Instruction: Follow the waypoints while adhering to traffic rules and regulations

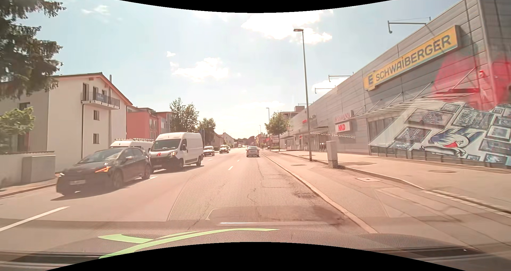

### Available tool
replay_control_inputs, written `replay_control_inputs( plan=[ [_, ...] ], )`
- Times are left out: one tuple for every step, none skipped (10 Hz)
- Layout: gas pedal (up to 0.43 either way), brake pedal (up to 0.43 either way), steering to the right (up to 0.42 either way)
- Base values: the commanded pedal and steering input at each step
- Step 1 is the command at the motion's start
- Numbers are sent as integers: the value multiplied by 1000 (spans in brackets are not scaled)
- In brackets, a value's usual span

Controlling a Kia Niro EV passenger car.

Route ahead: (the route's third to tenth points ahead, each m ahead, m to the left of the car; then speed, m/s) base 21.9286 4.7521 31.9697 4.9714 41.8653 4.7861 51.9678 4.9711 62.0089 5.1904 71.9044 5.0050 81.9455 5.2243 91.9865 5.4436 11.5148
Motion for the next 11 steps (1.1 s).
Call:
replay_control_inputs(
  plan=[
    [79,0,-5],
    [79,0,-5],
    [79,0,-5],
    [79,0,-5],
    [79,0,-5],
    [79,0,-5],
    [79,0,-5],
    [79,0,-4],
    [79,0,-5],
    [87,0,-4],
    [87,0,-5]
  ],
)
